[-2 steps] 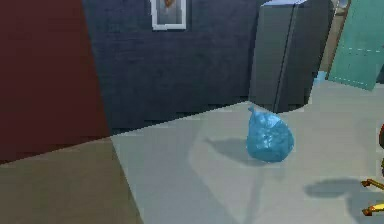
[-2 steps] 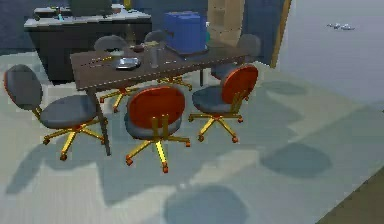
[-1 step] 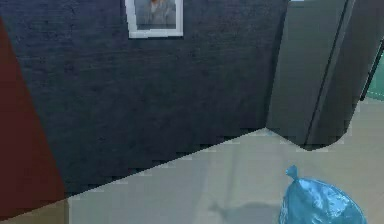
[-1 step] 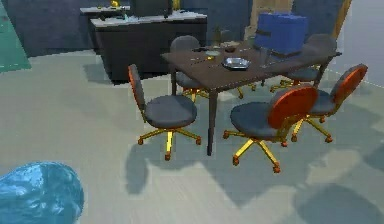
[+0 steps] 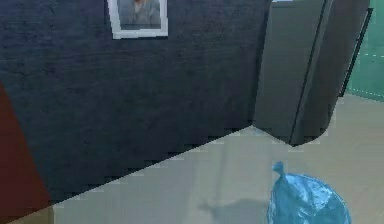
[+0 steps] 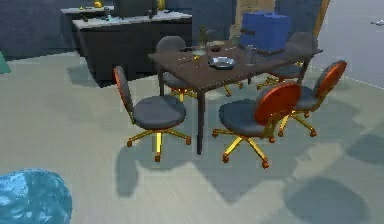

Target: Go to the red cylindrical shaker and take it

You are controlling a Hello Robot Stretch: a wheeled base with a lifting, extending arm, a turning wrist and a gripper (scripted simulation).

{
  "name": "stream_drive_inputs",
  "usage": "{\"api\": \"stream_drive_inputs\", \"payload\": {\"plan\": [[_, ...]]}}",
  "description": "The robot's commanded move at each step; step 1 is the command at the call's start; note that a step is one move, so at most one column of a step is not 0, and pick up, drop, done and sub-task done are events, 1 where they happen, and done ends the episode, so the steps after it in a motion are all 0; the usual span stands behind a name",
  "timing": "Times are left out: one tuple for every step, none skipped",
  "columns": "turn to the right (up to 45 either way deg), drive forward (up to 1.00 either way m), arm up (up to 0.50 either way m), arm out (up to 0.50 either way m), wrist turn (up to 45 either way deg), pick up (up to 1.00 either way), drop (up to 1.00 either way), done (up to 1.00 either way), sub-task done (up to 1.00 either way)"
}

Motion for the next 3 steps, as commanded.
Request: {"api": "stream_drive_inputs", "payload": {"plan": [[0.0, 0.95, 0.00, 0.00, 0.0, 0.00, 0.00, 0.00, 0.00], [0.0, 0.50, 0.00, 0.00, 0.0, 0.00, 0.00, 0.00, 0.00], [45.0, 0.00, 0.00, 0.00, 0.0, 0.00, 0.00, 0.00, 0.00]]}}
